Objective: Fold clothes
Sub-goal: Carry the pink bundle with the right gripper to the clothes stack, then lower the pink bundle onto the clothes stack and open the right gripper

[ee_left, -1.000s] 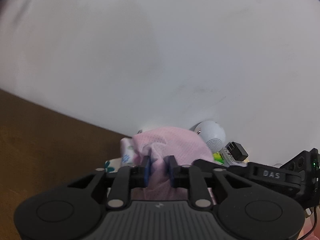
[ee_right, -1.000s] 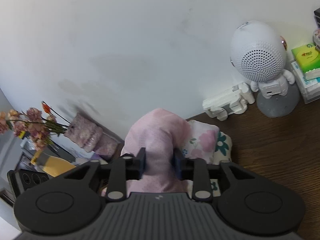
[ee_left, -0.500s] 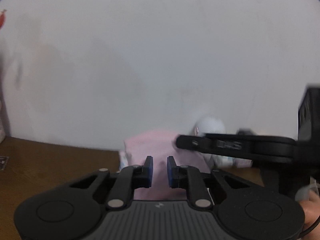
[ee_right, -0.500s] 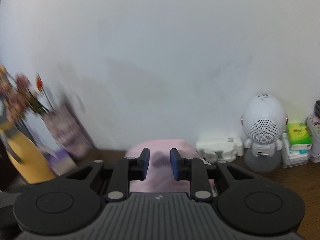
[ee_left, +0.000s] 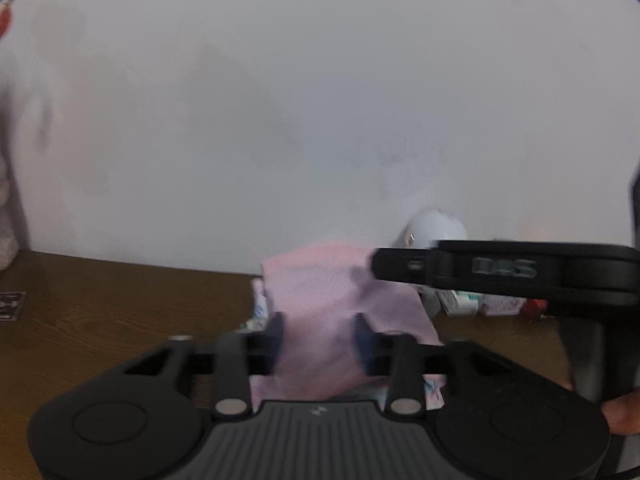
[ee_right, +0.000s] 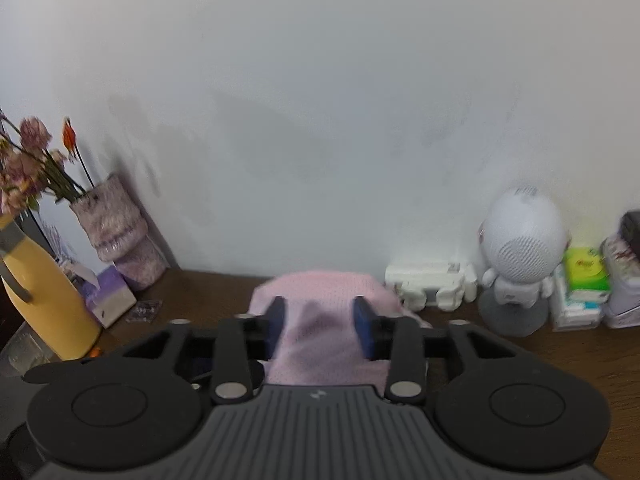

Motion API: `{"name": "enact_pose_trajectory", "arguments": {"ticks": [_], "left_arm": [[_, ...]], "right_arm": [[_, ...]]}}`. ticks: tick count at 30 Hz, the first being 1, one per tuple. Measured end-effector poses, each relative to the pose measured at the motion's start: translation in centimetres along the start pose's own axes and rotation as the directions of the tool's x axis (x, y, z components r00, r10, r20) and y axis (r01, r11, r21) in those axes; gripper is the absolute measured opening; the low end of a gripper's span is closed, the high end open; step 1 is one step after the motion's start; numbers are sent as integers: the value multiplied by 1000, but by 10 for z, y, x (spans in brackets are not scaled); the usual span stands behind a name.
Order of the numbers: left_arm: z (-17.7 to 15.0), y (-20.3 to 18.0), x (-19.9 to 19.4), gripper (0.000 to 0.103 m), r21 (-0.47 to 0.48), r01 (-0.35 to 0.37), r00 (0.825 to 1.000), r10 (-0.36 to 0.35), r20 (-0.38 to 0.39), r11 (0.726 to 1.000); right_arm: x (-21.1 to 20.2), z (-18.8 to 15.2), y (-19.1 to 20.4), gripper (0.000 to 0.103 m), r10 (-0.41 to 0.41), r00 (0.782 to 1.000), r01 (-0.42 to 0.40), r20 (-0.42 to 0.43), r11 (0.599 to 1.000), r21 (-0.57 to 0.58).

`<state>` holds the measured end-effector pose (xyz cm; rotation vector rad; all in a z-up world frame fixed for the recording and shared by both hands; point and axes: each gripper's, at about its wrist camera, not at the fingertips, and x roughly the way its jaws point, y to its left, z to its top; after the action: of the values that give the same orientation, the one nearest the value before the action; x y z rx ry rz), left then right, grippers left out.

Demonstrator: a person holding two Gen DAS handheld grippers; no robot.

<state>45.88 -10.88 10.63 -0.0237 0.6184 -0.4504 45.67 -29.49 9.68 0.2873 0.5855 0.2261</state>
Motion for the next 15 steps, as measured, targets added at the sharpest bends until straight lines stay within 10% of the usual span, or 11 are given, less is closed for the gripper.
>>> {"name": "enact_pose_trajectory", "arguments": {"ticks": [15], "left_arm": [[37,-3,64,24,16,-33,993,34,-109,999]], "right_arm": [[-10,-26,7,39,-35,995,25,-88,993,-114]]}}
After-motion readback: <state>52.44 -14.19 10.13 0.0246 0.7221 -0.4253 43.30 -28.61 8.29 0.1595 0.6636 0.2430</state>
